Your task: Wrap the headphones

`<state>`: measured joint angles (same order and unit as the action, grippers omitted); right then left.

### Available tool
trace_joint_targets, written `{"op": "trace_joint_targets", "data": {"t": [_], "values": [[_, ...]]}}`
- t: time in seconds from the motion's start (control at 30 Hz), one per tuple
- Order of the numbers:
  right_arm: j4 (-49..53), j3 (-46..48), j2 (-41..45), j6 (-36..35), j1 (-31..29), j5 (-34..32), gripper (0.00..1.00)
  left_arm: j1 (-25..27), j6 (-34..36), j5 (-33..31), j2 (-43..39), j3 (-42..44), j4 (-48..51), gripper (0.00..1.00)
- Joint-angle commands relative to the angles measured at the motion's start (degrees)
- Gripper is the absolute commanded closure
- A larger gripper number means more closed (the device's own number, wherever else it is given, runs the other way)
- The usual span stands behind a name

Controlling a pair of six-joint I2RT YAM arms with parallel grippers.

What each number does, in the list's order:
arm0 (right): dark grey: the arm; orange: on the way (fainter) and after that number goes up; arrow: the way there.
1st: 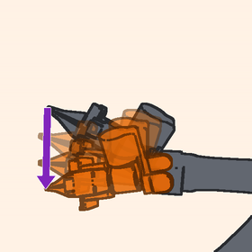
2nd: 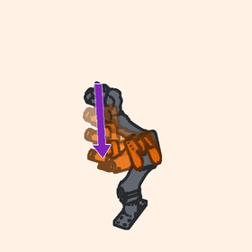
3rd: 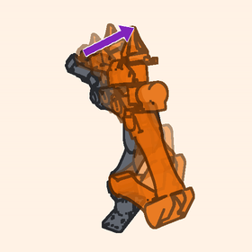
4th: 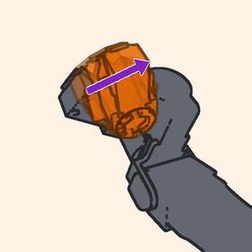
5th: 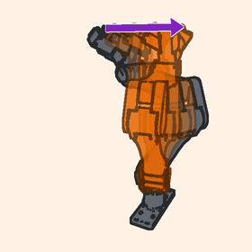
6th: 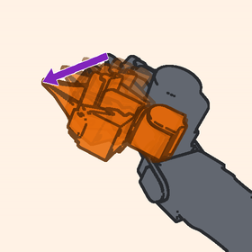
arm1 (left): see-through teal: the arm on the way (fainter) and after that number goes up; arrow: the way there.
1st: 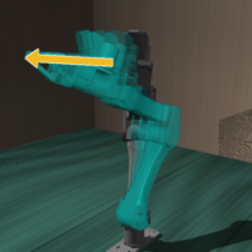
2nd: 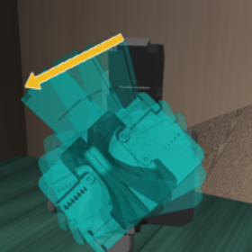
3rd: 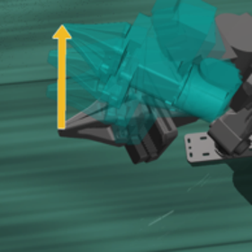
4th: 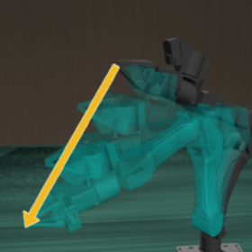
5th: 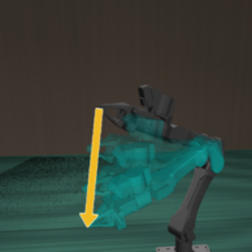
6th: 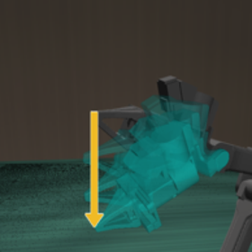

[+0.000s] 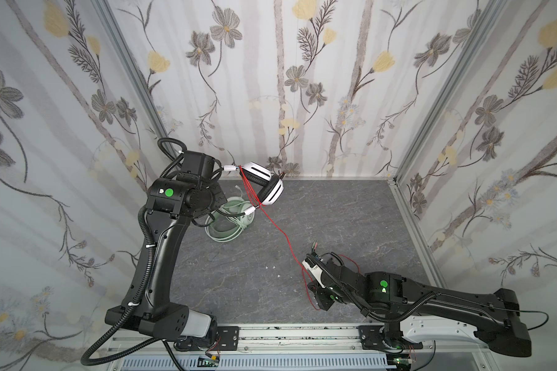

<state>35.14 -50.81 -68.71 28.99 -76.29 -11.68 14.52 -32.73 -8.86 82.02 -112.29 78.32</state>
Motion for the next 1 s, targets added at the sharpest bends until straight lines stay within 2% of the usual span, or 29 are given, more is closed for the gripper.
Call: {"op": "trace_joint_targets", "data": {"t": [0.0,0.27,0.47,0.53,0.8,0.97], "values": [[4.8,-3.1,-0.8,2.0,-2.8,-5.7,1.00,0.0,-2.4,-6.0,0.4,0.8,-1.4,1.00],[19.4,-18.2,-3.9,1.6,-10.5,-17.1,1.00,0.1,-1.5,-8.6,-1.3,8.0,-4.1,1.00],[27.2,-29.5,-5.8,-0.6,-11.9,-23.0,1.00,2.3,-0.3,-12.0,-1.7,12.7,-4.2,1.00],[28.9,-32.2,-6.3,-1.4,-11.9,-24.9,1.00,4.2,0.4,-15.3,-1.9,14.2,-4.1,1.00],[30.8,-36.8,-5.7,-4.0,-11.9,-31.7,1.00,11.7,3.9,-27.9,-3.0,20.5,-3.1,1.00],[30.9,-37.9,-5.2,-6.3,-11.6,-35.6,1.00,15.4,3.8,-31.8,-4.0,23.3,-2.3,1.00]]}}
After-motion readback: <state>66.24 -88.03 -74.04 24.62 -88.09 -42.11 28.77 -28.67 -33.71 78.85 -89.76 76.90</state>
